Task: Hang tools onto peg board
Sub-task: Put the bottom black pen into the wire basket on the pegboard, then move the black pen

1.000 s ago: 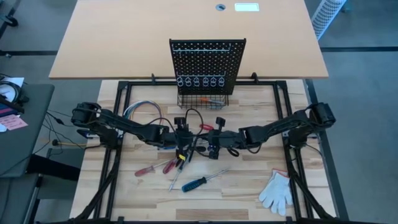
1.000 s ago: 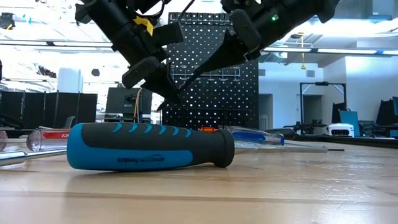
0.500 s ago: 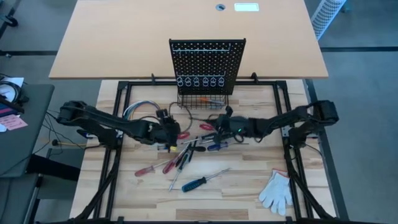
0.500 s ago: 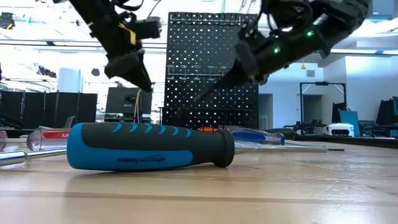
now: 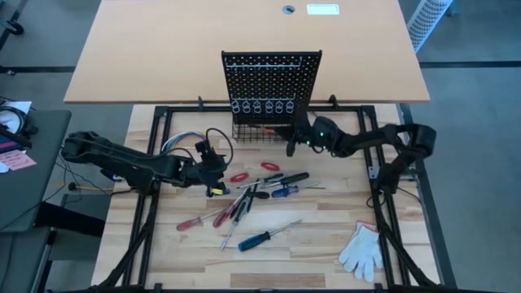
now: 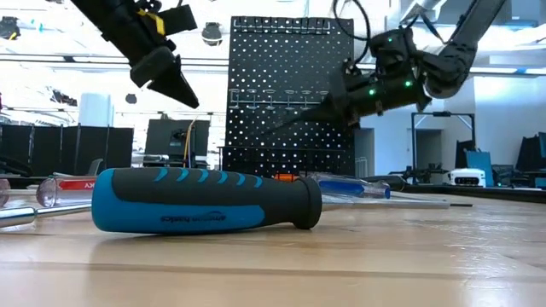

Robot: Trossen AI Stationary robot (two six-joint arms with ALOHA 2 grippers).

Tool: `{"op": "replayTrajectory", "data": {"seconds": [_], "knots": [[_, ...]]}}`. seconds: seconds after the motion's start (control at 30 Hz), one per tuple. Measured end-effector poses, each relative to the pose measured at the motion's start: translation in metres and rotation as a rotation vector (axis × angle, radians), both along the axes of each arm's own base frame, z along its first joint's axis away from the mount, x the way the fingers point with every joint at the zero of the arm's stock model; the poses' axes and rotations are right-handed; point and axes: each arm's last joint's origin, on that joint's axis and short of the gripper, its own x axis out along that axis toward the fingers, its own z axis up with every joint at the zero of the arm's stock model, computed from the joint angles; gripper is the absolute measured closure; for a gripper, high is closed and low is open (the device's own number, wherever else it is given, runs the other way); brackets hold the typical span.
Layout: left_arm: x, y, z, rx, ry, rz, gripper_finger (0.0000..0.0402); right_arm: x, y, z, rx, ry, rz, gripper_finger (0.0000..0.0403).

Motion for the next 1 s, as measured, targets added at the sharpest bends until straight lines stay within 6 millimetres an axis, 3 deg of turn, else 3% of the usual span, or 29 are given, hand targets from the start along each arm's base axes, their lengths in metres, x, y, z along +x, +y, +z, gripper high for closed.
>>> {"op": "replayTrajectory", "data": {"seconds": [0.17,0.73,0.83,1.0], "knots": [[0.001,0.0,0.0,-0.001,-0.008,-0.001,0.0275,-0.007,-0.012,-0.006,0.052,0.026,0.009,0.0385],[0.002,0.0,0.002,-0.001,-0.026,-0.005,0.0275,-0.008,-0.015,-0.006,0.02,0.041,0.005,0.0353],[0.002,0.0,0.002,-0.001,-0.026,-0.005,0.0275,-0.009,-0.018,-0.006,0.014,0.05,-0.006,0.0319],[0.002,-0.001,0.002,-0.005,-0.025,-0.01,0.0275,-0.015,-0.025,-0.012,0.044,0.111,-0.034,0.0213]]}}
